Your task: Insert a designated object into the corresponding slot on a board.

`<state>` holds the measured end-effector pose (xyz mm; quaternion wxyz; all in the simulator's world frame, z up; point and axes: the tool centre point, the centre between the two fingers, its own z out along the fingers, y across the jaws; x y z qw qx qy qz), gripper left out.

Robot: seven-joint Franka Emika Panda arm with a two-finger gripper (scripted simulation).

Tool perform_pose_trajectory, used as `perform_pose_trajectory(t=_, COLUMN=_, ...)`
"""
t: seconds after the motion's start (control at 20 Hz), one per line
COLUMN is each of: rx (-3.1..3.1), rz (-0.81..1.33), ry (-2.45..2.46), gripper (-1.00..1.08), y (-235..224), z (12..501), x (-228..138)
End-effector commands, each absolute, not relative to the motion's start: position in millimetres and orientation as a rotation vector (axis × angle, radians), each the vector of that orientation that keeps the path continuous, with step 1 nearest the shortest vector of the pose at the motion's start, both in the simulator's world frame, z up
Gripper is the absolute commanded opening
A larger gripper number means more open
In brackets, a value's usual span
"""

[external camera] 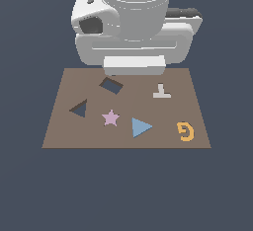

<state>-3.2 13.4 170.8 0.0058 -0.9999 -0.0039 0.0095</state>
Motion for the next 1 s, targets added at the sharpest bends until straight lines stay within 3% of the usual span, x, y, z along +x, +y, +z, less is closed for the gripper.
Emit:
perform_pose_trajectory(t=0.0, rx=-3.13, rz=0.03, ry=-0.012, gripper=1.0, y=13, z=171, x=-3)
perform_pose_trajectory(t=0.45, rx=-3.131, rz=0.026, ry=-0.021, gripper=1.0, y=18, z=155, x=8)
perform_pose_trajectory(t=0.95, rx=-3.135, rz=0.014, ry=-0.049, gripper=1.0, y=32, z=105, x=45)
